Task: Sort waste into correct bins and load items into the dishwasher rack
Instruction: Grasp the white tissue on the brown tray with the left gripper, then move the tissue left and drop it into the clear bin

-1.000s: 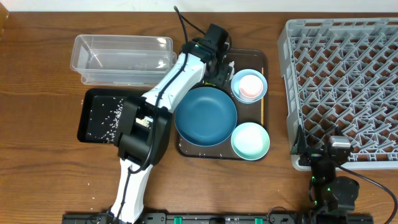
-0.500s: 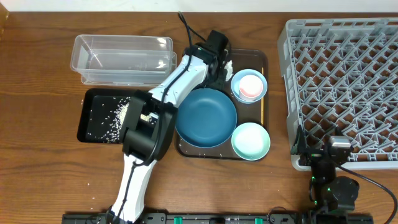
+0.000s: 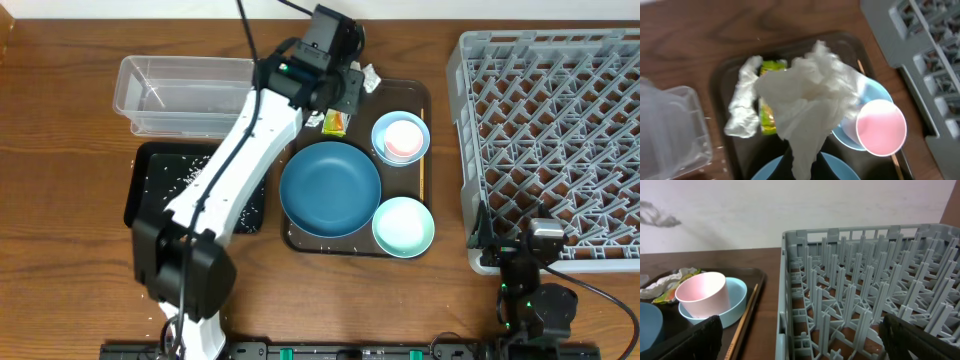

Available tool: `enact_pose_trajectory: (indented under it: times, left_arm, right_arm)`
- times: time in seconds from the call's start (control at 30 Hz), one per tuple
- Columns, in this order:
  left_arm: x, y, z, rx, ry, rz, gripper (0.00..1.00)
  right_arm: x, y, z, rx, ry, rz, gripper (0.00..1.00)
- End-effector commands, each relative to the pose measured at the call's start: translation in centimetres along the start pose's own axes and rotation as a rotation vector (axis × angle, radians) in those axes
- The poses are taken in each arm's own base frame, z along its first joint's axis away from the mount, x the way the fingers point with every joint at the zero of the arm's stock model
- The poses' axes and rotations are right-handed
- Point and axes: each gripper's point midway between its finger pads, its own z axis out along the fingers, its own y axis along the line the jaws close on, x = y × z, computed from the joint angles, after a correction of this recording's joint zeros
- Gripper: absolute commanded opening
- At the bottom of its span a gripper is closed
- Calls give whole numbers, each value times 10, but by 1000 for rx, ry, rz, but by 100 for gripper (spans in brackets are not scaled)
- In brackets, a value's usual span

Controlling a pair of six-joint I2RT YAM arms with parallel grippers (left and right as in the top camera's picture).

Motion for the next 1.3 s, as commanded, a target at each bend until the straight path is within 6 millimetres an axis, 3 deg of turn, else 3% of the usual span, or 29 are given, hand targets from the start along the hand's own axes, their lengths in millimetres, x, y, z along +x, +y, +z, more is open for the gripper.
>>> enact_pose_trajectory:
  times: [0.0,0.17,0.47,0.6,0.63,0.7,0.73,0.77,0.9,0.97,1.03,1.13,1.2,1.27]
  left_arm:
    - [-15,40,-20,-225,-84,-78,6]
    - [-21,111,-43,-536,-184,-274,6]
    - [16,219,-44,-676,-186,-701,6]
    - [35,244,-39,-670,-150,-824,6]
    - [38,247,-38,-666,-144,-842,9]
    - [42,254,-36,-669,-140,-878,51]
    - [43,257,-34,-673,-137,-881,66]
    - [45,259,-34,-677,-132,-884,74]
    - [47,256,-32,-660,-111,-876,81]
    - [45,240,-22,-554,-61,-827,80]
    - [35,207,-7,-345,-2,-718,75]
    - [14,130,6,58,34,-356,70]
    - [13,99,9,132,41,-232,70]
    - [14,87,16,85,48,-176,70]
  right_arm:
    - [1,-1,0,3,3,-12,99]
    - [1,-1,0,3,3,-12,99]
    - [1,-1,0,3,3,-12,99]
    - [1,-1,0,3,3,-12,99]
    - [1,-1,0,3,3,-12,99]
    - [1,-1,0,2,3,-12,99]
    - [1,-1,0,3,3,-12,99]
    - [1,-1,0,3,3,-12,99]
    - [1,-1,0,3,3,-12,99]
    - [1,-1,0,2,3,-12,99]
    - [1,-1,0,3,3,-12,99]
    - [1,-1,0,3,3,-12,99]
    - [1,-1,0,3,3,-12,99]
    - [1,-1,0,3,3,-12,99]
